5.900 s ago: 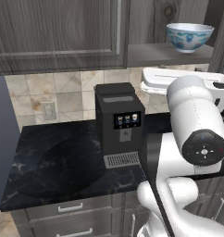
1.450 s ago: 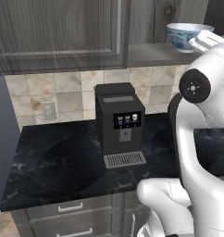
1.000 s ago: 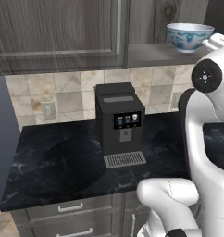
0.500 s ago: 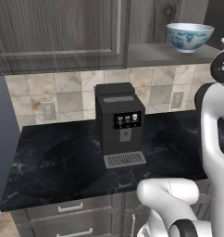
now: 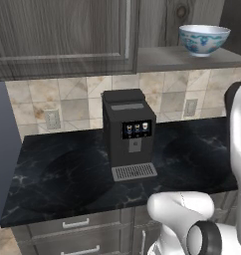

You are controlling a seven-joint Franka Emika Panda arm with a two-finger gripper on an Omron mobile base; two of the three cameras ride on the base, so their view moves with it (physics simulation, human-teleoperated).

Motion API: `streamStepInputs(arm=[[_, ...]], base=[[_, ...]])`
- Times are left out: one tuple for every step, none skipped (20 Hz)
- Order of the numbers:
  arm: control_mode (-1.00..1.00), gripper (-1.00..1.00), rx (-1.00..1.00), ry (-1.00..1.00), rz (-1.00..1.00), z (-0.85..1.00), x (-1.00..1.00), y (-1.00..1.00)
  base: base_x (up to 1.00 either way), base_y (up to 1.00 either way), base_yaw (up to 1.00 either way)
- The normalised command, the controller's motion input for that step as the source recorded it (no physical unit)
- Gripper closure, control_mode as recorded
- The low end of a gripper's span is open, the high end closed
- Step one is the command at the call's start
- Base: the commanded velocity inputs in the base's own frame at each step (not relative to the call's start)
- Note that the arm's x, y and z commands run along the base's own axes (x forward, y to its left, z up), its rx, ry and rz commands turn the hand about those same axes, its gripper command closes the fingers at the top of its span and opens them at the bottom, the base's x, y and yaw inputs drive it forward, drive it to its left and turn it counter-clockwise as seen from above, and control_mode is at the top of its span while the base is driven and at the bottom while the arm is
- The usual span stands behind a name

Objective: Move the bowls from the cabinet to the plates on the dining table.

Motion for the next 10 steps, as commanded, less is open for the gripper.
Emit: streamStepInputs(arm=[[-1.00,-1.00,0.07,0.00,0.02,0.00,0.09,-0.43],[-1.00,-1.00,0.07,-0.01,0.03,0.00,0.06,-0.42],[-1.00,-1.00,0.07,-0.01,0.03,0.00,0.06,-0.42],[-1.00,-1.00,0.07,-0.01,0.04,0.00,0.06,-0.41],[-1.00,-1.00,0.07,-0.01,0.04,0.00,0.03,-0.41],[-1.00,-1.00,0.07,-0.02,0.04,0.00,0.02,-0.41],[-1.00,-1.00,0.07,-0.02,0.04,0.01,0.00,-0.42],[-1.00,-1.00,0.07,-0.02,0.03,0.01,0.00,-0.43],[-1.00,-1.00,0.07,-0.03,0.02,0.00,0.00,-0.45],[-1.00,-1.00,0.08,-0.03,0.02,0.00,0.00,-0.45]], base=[[0.00,0.00,0.00],[0.00,0.00,0.00],[0.00,0.00,0.00],[0.00,0.00,0.00],[0.00,0.00,0.00],[0.00,0.00,0.00],[0.00,0.00,0.00],[0.00,0.00,0.00],[0.00,0.00,0.00],[0.00,0.00,0.00]])
